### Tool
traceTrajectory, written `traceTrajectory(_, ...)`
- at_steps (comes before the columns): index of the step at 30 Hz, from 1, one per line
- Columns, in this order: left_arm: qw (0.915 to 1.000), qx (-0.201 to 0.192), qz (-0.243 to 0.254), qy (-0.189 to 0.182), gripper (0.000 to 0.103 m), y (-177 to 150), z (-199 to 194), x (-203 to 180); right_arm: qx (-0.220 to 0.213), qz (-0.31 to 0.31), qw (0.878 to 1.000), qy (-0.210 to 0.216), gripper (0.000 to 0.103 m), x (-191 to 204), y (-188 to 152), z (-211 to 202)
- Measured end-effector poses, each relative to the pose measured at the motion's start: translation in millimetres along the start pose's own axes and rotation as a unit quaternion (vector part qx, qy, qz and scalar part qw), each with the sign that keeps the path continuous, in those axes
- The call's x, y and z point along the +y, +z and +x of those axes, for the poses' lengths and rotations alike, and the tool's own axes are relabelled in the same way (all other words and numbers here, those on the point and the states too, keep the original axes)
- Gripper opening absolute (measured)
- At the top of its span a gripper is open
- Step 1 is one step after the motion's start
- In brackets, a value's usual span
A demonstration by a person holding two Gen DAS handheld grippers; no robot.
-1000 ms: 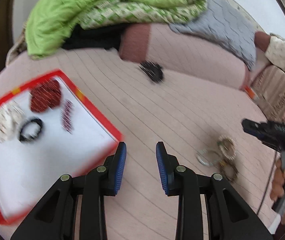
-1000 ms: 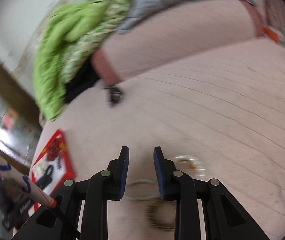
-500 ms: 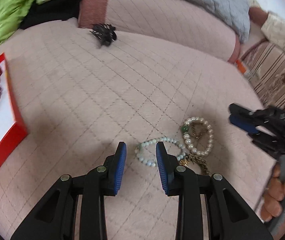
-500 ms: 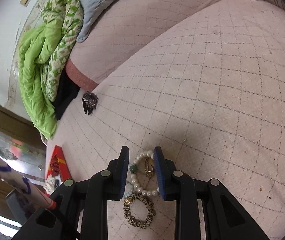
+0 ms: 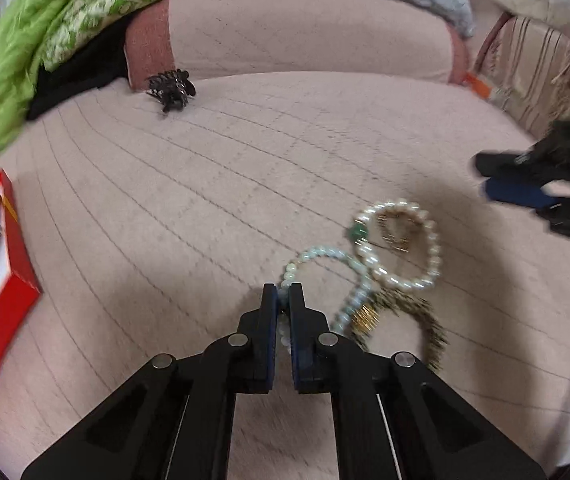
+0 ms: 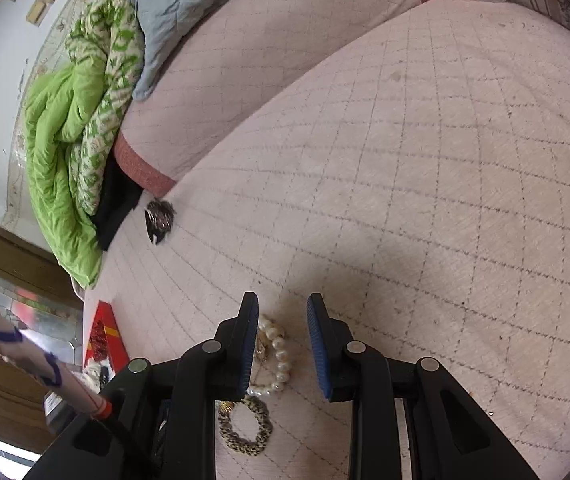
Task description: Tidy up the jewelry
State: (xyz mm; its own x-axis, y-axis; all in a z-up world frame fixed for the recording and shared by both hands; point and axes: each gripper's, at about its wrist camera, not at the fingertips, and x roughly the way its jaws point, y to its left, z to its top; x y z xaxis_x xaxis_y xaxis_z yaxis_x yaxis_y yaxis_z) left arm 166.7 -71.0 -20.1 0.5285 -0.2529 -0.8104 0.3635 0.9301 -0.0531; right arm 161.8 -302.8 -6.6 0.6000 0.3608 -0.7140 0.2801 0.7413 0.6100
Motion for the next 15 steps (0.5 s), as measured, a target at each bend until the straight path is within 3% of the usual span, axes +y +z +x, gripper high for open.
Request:
traceTrajectory(8, 0.9960, -0.045, -0.056, -0.053, 0.005, -6, -29, 39, 0.040, -0.050, 0.997, -0.033, 0.027, 8, -14, 20)
traceTrajectory(13, 0.9954, -0.050, -0.048, -0.066, 0.005, -6, -31, 39, 0.064, -0.096, 0.991, -0.060, 0.027, 22, -25, 37)
traceTrajectory(15, 0.9951, -0.047, -0.048, -0.073, 0.005, -5, -29, 40, 0.071, -0.130, 0.985, -0.091, 0.027, 29, -32, 46)
